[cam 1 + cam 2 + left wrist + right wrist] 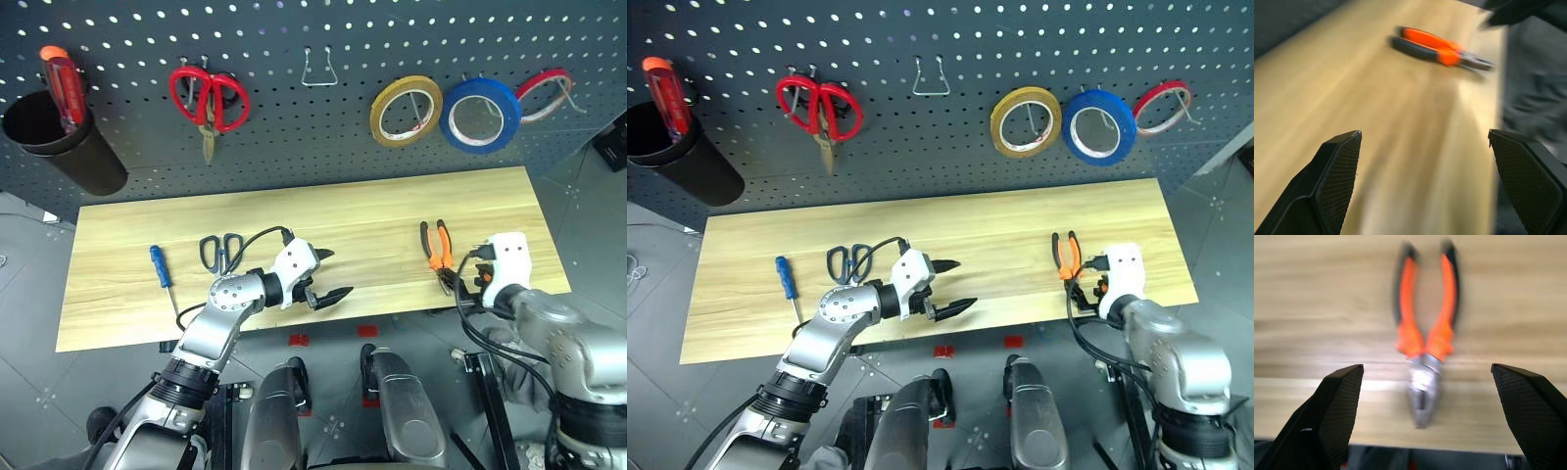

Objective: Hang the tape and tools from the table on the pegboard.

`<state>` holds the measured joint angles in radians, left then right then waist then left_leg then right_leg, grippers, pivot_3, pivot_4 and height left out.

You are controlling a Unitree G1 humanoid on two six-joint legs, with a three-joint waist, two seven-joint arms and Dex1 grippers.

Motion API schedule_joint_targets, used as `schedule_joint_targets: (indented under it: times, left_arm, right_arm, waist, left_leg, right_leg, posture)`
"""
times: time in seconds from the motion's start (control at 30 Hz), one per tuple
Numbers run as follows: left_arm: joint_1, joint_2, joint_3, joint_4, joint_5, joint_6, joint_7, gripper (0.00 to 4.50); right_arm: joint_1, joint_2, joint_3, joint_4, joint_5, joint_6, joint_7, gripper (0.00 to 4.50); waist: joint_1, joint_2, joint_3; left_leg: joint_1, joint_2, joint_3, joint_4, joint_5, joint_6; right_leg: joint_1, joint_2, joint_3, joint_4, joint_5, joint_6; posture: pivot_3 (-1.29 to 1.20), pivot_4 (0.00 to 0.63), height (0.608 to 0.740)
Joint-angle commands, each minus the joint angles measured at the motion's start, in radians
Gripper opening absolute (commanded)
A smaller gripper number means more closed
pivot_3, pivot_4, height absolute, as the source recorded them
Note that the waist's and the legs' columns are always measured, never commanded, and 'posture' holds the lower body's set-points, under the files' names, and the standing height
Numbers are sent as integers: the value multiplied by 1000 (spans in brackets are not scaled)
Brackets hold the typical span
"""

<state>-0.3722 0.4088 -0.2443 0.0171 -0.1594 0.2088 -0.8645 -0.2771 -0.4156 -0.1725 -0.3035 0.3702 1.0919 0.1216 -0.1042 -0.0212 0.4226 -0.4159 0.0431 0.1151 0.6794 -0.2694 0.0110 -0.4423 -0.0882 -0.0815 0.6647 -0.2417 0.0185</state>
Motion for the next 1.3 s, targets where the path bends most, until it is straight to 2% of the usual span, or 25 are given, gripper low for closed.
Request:
schedule_joint_targets:
  times: [0.03,0.2,0.67,0.77,0.8,0.9,0.93,1.03,1.07,1.13,1.2,1.3]
  left_arm:
    - [10,-4,1,-69,-17,20,-3,4385]
    - [34,-2,4,-119,-17,42,6,4385]
    - [55,-13,4,-153,-7,54,34,4385]
    - [51,-20,3,-150,-4,51,38,4385]
    - [50,-21,5,-149,-4,50,39,4385]
    - [47,-34,32,-137,0,1,67,4385]
    - [50,-48,52,-133,-5,-28,90,4385]
    - [79,-105,116,-144,-25,-143,158,4385]
    - [95,-127,138,-151,-34,-185,180,4385]
    - [111,-172,179,-153,-26,-265,246,4385]
    - [111,-213,204,-150,-24,-310,300,4385]
    - [97,-302,226,-141,4,-416,413,4385]
  right_arm:
    - [-73,-8,55,137,-92,-83,-24,4468]
    - [-166,11,81,279,-122,-115,1,4468]
    - [-217,69,77,376,-131,-39,30,4468]
    - [-210,62,88,375,-154,-64,24,3886]
    - [-206,58,92,364,-161,-70,26,3527]
    - [-190,44,82,254,-154,-71,47,2549]
    - [-179,35,76,195,-141,-67,62,2409]
    - [-122,3,58,-28,-66,-86,154,2409]
    - [-89,-10,50,-138,-20,-166,228,2409]
    - [-73,19,-29,-308,146,-189,312,2408]
    - [-112,46,-79,-352,224,-197,315,2408]
    - [-269,52,-18,-331,207,-309,341,2408]
  waist:
    - [-3,0,0]
    - [-1,1,1]
    - [16,1,1]
    - [17,1,1]
    - [17,1,1]
    - [18,1,1]
    - [18,1,1]
    - [19,2,3]
    - [18,2,3]
    - [17,2,3]
    - [15,2,3]
    - [16,1,3]
  left_leg:
    - [0,0,0,0,0,0]
    - [0,0,1,-1,0,0]
    - [0,0,3,-1,0,0]
    - [0,0,3,-1,0,0]
    - [0,0,3,-1,0,0]
    - [0,0,3,-1,0,0]
    - [0,0,3,-1,0,0]
    - [-1,0,4,-2,0,0]
    - [-1,0,4,-2,0,0]
    - [-1,1,4,-3,0,0]
    - [-1,2,4,-4,-1,0]
    - [0,1,2,-2,-1,0]
  right_leg:
    - [0,0,0,0,0,0]
    - [0,0,1,-1,0,0]
    - [0,0,3,-1,0,0]
    - [0,0,3,-1,0,0]
    - [0,0,3,-1,0,0]
    - [-1,0,3,-1,0,0]
    - [-1,0,3,-1,0,0]
    - [-3,0,4,-1,0,0]
    - [-3,0,5,-1,0,0]
    - [-3,1,5,-2,0,1]
    - [-3,2,5,-2,0,1]
    - [-1,2,4,-2,1,2]
  posture:
    - [-235,473,740]
    - [-199,468,740]
    - [-181,473,740]
    - [-179,473,740]
    - [-179,473,740]
    - [-175,470,740]
    - [-173,467,740]
    - [-171,459,740]
    - [-170,456,740]
    - [-165,450,740]
    - [-163,446,740]
    - [-160,432,740]
